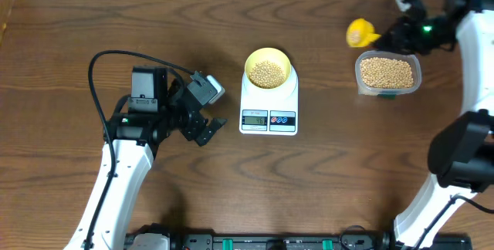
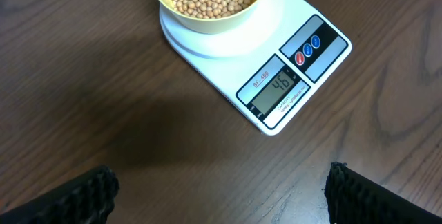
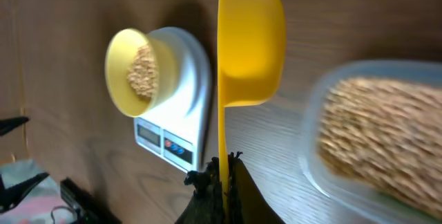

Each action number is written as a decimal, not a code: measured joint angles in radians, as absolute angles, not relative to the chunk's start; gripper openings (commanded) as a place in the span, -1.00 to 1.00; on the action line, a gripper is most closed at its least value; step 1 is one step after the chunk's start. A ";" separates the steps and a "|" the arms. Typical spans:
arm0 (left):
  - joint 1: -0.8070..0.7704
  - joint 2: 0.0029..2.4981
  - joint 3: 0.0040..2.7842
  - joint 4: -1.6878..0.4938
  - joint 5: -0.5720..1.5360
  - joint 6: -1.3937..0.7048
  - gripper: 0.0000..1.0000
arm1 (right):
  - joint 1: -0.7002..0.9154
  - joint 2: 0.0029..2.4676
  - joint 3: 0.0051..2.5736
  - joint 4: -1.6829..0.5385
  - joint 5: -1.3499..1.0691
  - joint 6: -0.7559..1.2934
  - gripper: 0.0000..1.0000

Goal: Scoop item into bowl and weigh 50g on scale

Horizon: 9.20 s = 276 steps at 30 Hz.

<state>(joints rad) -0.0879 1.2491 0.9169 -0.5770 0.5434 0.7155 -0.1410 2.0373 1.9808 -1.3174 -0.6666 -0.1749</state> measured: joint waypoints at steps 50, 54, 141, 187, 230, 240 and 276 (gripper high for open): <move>-0.088 1.249 0.917 -0.577 0.543 0.715 0.95 | 0.442 2.037 1.981 -1.187 -0.239 -0.167 -0.98; -0.088 1.249 0.917 -0.577 0.543 0.715 0.95 | 0.461 2.037 1.981 -1.187 -0.186 -0.192 -0.98; -0.088 1.249 0.917 -0.577 0.543 0.715 0.95 | 0.411 2.037 1.981 -1.214 -0.346 -0.284 -0.98; -0.088 1.249 0.917 -0.577 0.543 0.715 0.95 | 0.406 2.037 1.981 -1.206 -0.276 -0.344 -0.98; -0.088 1.249 0.917 -0.577 0.543 0.715 0.95 | 0.270 2.037 1.981 -1.219 -0.591 -0.340 -0.98; -0.088 1.249 0.917 -0.577 0.543 0.715 0.95 | 0.355 2.037 1.981 -1.219 -0.400 -0.340 -0.98; -0.088 1.249 0.917 -0.577 0.543 0.715 0.95 | 0.347 2.037 1.981 -1.219 -0.383 -0.351 -0.98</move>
